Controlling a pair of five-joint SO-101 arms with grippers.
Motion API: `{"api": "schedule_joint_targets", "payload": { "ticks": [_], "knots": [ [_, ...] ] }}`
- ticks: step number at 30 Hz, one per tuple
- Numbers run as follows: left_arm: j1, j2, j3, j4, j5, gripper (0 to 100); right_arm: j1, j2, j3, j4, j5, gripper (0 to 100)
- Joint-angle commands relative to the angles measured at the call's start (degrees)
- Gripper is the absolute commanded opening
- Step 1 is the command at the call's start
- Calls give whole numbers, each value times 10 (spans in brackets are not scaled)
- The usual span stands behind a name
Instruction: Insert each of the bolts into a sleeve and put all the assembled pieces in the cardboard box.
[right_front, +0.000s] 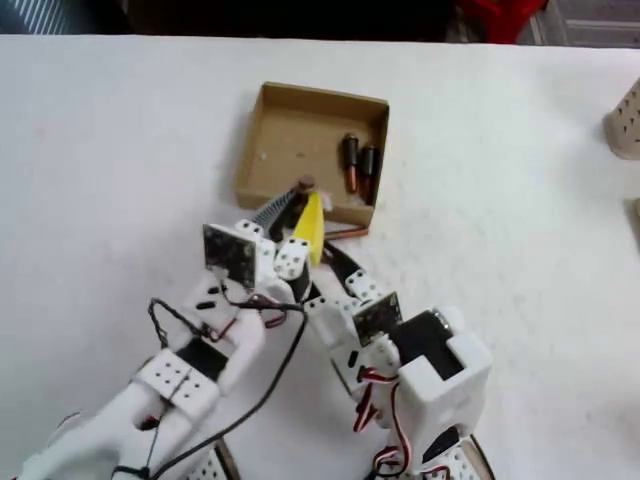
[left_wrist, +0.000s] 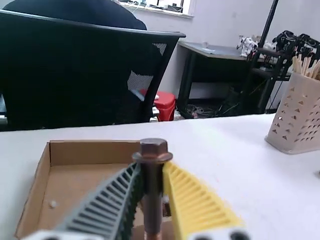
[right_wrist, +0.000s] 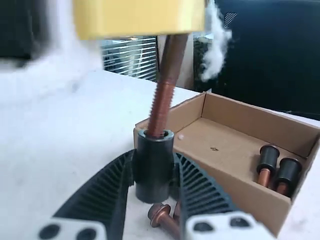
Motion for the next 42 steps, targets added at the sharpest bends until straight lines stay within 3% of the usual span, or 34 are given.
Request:
{"api": "schedule_joint_targets", "payload": {
  "ticks": [1, 19, 37, 42],
  "knots": [
    [-8, 51, -36, -53, 3, 22, 7, -26, 4, -16, -8, 16],
    [-6, -29, 52, -47, -25, 22, 27, -26, 4, -16, -8, 16],
    [7, -80, -4, 267, -25, 24, 45, -26, 3, -16, -8, 16],
    [3, -80, -12, 291, -25, 24, 46, -26, 3, -16, -8, 16]
  ]
}}
